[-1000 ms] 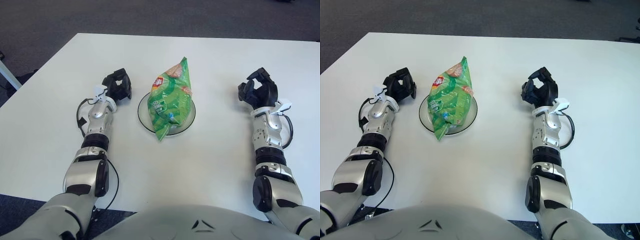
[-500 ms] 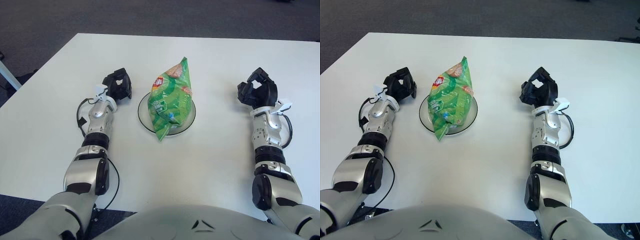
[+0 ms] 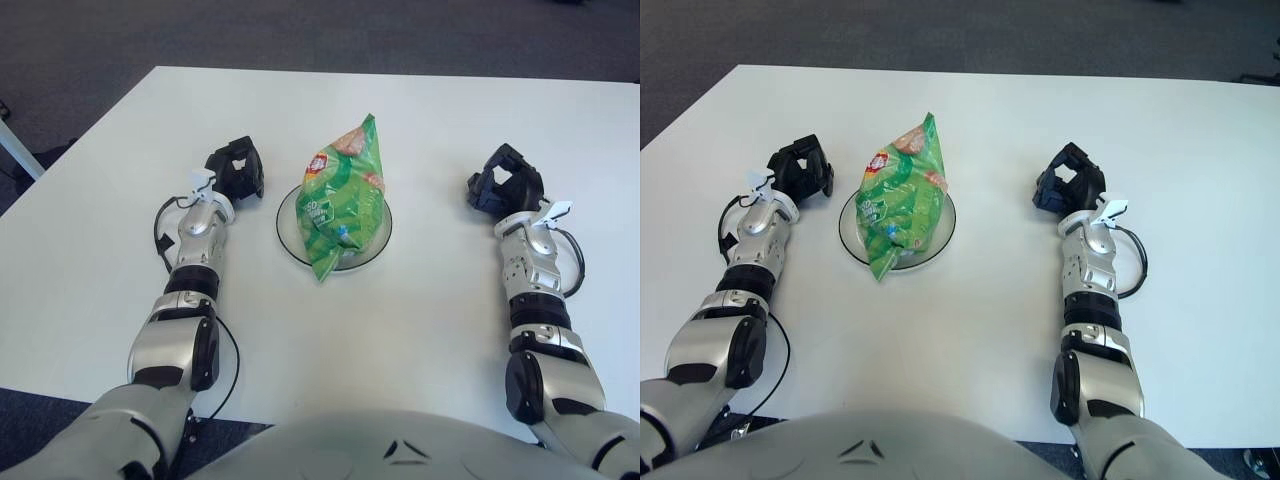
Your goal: Put the snack into the plate.
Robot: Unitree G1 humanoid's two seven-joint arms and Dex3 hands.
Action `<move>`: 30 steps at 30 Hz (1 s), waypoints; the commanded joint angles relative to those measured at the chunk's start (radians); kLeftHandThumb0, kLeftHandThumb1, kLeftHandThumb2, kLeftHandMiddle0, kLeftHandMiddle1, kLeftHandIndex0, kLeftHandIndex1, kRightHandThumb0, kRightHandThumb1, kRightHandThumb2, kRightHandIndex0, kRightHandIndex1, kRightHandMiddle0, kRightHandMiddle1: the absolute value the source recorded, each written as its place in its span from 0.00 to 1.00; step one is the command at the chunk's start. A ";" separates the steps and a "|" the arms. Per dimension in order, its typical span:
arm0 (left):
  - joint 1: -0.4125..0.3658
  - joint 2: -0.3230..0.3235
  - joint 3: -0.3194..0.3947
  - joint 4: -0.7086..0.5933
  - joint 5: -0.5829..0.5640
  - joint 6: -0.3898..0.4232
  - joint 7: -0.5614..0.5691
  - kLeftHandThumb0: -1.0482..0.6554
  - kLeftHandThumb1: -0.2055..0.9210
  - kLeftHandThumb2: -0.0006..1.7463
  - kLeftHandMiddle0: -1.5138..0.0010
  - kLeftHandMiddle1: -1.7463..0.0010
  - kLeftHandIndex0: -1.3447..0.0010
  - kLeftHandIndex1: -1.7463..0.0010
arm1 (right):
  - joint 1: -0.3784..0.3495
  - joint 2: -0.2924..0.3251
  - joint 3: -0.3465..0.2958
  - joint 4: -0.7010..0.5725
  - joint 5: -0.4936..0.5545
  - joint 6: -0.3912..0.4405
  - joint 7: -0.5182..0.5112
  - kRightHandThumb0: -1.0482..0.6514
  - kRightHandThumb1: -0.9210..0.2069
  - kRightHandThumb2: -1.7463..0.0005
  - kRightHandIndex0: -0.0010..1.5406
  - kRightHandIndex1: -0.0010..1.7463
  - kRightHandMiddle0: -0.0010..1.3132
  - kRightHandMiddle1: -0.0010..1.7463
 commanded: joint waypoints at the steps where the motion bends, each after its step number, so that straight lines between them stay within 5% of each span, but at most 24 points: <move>1: 0.080 -0.032 0.006 0.031 -0.010 0.009 0.010 0.37 0.72 0.57 0.13 0.00 0.25 0.00 | 0.061 0.013 0.027 0.036 -0.020 0.061 0.012 0.30 0.67 0.14 0.88 1.00 0.56 1.00; 15: 0.092 -0.035 0.009 0.020 -0.023 0.004 -0.021 0.38 0.73 0.58 0.14 0.00 0.27 0.00 | 0.069 -0.018 0.087 0.003 -0.103 0.116 -0.017 0.32 0.60 0.19 0.87 1.00 0.52 1.00; 30: 0.112 -0.040 0.010 -0.011 -0.022 0.016 -0.023 0.37 0.76 0.57 0.13 0.00 0.29 0.00 | 0.086 -0.094 0.241 0.010 -0.398 0.040 -0.183 0.30 0.66 0.15 0.87 1.00 0.56 1.00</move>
